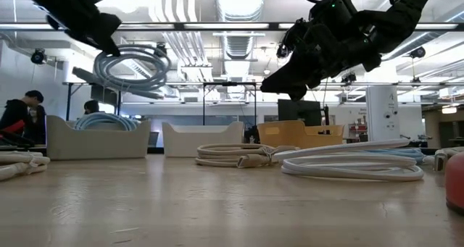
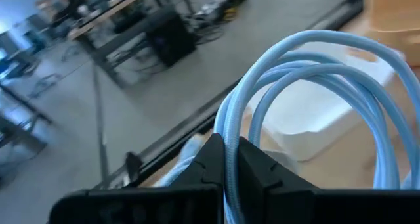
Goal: Pick & Place USB Port
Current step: Put the bottom blue USB cable into the gray bin, then put the blue USB cable into the gray bin
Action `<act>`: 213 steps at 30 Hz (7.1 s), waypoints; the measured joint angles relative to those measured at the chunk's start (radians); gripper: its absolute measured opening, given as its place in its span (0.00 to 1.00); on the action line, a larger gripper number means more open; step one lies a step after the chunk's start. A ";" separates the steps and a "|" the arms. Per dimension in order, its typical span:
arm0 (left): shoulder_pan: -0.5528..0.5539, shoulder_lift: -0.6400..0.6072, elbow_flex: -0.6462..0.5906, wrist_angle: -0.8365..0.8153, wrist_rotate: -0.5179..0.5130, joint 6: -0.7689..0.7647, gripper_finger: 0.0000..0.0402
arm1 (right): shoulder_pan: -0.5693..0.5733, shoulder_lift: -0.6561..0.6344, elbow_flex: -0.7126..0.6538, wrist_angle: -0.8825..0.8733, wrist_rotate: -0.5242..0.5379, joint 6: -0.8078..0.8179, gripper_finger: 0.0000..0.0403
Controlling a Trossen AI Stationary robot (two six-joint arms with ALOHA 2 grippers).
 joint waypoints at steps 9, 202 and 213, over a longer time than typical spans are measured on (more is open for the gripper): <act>0.063 0.009 -0.006 -0.221 0.004 -0.263 0.04 | 0.000 0.000 0.000 0.000 0.000 -0.001 0.25; 0.279 0.088 -0.265 1.236 0.714 0.621 0.38 | 0.231 -0.071 0.026 -0.897 0.495 0.827 0.34; 0.279 0.088 -0.265 1.236 0.714 0.621 0.38 | 0.231 -0.026 0.028 -0.832 0.499 0.789 0.30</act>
